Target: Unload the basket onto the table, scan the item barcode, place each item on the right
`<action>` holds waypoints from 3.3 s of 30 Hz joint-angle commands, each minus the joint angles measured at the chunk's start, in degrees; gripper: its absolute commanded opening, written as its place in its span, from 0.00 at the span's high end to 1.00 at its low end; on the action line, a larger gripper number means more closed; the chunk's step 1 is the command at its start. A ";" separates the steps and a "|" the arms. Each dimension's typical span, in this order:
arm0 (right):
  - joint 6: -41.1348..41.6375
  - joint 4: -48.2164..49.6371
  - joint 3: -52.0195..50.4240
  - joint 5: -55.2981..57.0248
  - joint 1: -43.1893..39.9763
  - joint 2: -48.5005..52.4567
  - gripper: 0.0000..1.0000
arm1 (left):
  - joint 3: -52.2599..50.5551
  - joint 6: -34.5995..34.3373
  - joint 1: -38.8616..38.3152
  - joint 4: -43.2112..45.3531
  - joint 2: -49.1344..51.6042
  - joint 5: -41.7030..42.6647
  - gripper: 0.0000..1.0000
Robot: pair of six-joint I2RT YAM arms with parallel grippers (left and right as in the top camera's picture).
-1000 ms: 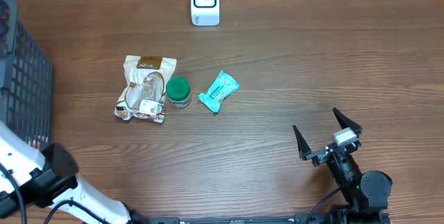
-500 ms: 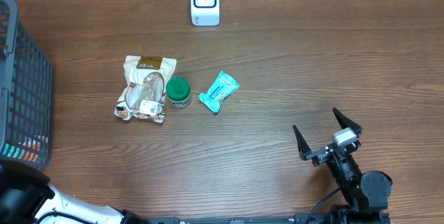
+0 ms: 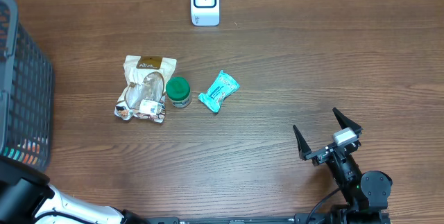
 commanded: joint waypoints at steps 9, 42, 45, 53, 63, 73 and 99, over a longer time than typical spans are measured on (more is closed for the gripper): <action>0.24 0.09 -0.61 -0.09 0.07 -0.35 0.00 | -13.09 13.70 0.35 11.91 0.15 -2.27 0.27; 0.24 0.09 -0.61 -0.09 0.07 -0.35 0.00 | 38.42 9.03 -22.21 -11.30 -11.34 23.54 0.96; 0.24 0.11 -0.61 -0.09 0.07 -0.35 0.00 | 36.50 10.01 -34.29 -15.54 -10.88 17.99 0.96; 0.24 0.11 -0.61 -0.09 0.07 -0.35 0.00 | 17.07 10.84 -63.47 -5.09 -6.12 10.43 0.96; 0.24 0.11 -0.61 -0.09 0.07 -0.35 0.00 | 10.78 11.65 -80.74 5.35 10.08 -2.99 0.96; 0.24 0.11 -0.61 -0.09 0.07 -0.35 0.00 | 12.00 9.84 -80.35 4.13 13.62 -1.14 0.32; 0.24 0.11 -0.61 -0.09 0.07 -0.35 0.00 | 49.88 7.61 -39.52 -25.16 -8.39 8.46 0.11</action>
